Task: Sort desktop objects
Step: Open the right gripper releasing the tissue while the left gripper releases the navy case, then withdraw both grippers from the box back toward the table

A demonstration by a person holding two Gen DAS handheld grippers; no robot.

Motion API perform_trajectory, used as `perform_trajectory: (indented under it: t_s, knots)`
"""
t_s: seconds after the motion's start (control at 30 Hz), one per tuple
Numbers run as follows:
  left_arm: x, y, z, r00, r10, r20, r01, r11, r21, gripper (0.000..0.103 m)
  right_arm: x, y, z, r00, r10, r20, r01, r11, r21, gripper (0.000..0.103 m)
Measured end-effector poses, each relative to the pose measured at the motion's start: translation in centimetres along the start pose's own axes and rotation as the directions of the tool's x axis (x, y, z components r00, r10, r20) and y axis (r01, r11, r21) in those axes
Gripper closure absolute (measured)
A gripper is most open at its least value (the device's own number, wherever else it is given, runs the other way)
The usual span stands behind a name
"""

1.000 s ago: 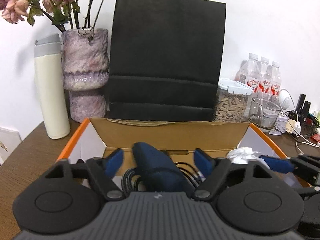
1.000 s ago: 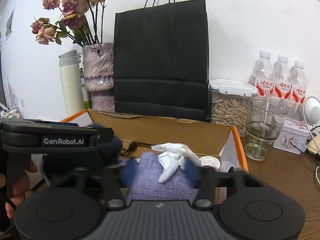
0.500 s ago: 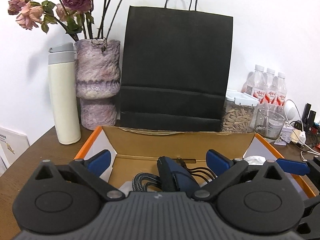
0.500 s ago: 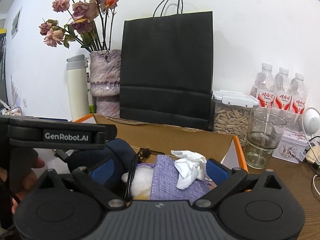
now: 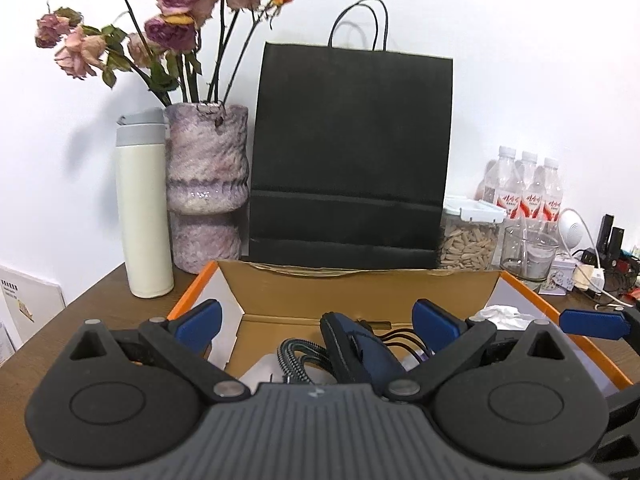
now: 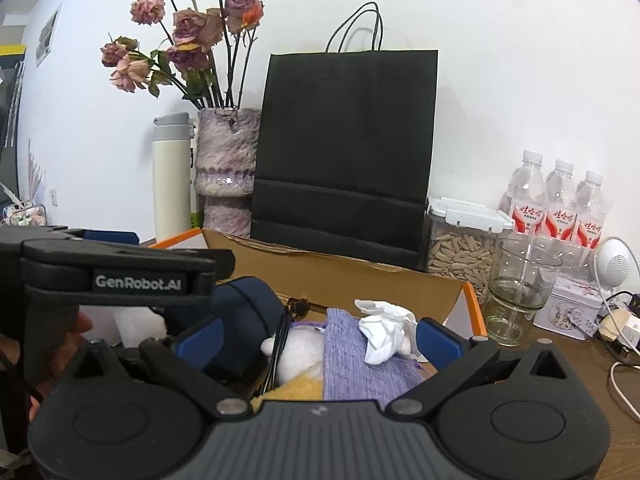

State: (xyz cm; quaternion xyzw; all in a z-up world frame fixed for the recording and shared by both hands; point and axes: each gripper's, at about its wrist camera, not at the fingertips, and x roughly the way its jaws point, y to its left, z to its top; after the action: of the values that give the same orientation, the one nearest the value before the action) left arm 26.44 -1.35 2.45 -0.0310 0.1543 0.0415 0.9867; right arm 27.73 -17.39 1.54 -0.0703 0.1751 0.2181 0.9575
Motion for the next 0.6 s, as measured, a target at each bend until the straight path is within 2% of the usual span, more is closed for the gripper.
perform_trajectory:
  t_s: [0.2,0.43,0.6]
  knots:
    - [-1.9,-0.1,-0.8,1.000,0.000,0.013,0.000,0.999,0.039,0.000,-2.6,-0.2,-0.4,0.999,-0.038,0.037,0.037,0.999,0.013,0.000]
    - [-4.6,0.8,-1.5,0.999,-0.005,0.041,0.003,0.999,0.038,0.000,-5.4,-0.5,-1.3,0.996,-0.070,0.054,0.068,0.997,0.033,0.000]
    - [-6.0,1.4,-2.2,1.000,0.008,0.023,-0.009,0.999,0.044,0.000,-7.2,-0.5,-2.3,0.995,-0.085,0.051,0.083,0.996,0.041,0.000]
